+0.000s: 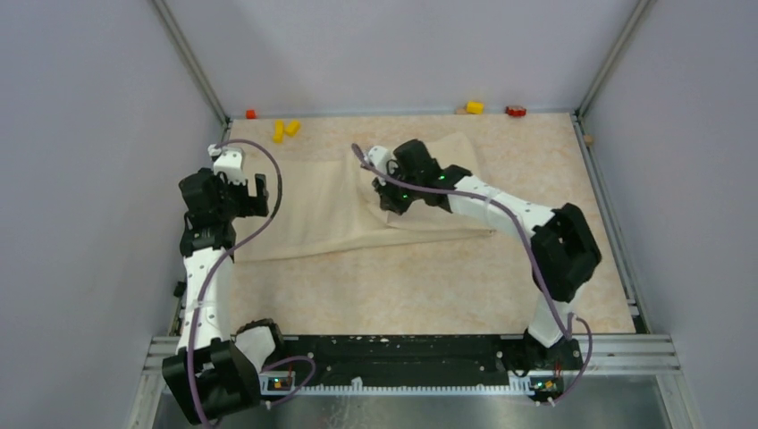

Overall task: Open and lay out the surgical kit
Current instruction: Open the surgical kit at the center of the board.

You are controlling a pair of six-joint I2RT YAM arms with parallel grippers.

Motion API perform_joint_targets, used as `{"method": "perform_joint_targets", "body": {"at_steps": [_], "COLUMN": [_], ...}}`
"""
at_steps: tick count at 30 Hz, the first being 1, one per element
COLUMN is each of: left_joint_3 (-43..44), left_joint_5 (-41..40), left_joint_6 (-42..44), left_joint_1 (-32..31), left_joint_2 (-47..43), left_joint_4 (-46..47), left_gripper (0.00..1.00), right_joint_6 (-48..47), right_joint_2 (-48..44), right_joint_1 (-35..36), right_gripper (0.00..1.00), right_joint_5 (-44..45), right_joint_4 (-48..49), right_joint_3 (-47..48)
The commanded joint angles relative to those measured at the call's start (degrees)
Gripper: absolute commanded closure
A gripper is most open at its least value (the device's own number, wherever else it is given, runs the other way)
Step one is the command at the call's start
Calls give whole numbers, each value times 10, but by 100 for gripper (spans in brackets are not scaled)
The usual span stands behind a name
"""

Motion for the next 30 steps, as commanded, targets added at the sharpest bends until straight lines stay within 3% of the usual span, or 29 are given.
{"method": "perform_joint_targets", "body": {"at_steps": [1, 5, 10, 14, 16, 20, 24, 30], "left_joint_3": [44, 62, 69, 64, 57, 46, 39, 26], "left_joint_5": [36, 66, 84, 86, 84, 83, 86, 83], "left_joint_6": [-4, -9, -16, -8, -3, 4, 15, 37], "left_joint_1": [2, 2, 1, 1, 0, 0, 0, -1], "left_joint_2": [26, 45, 55, 59, 59, 63, 74, 120], "left_joint_4": [26, 26, 32, 34, 37, 43, 46, 60], "left_gripper": [1, 1, 1, 1, 1, 1, 1, 1], "right_joint_6": [11, 24, 8, -41, -78, -149, -198, -206], "right_joint_2": [-141, -250, -361, -387, -373, -311, -264, -270], "right_joint_1": [-87, -225, -493, -722, -810, -890, -907, -886], "right_gripper": [100, 100, 100, 100, 90, 66, 48, 41], "right_joint_5": [14, 3, -53, -93, -84, -31, 4, -102], "right_joint_4": [32, 50, 62, 65, 70, 96, 125, 76], "right_joint_3": [-42, -115, -216, -275, -292, -303, -301, -275]}}
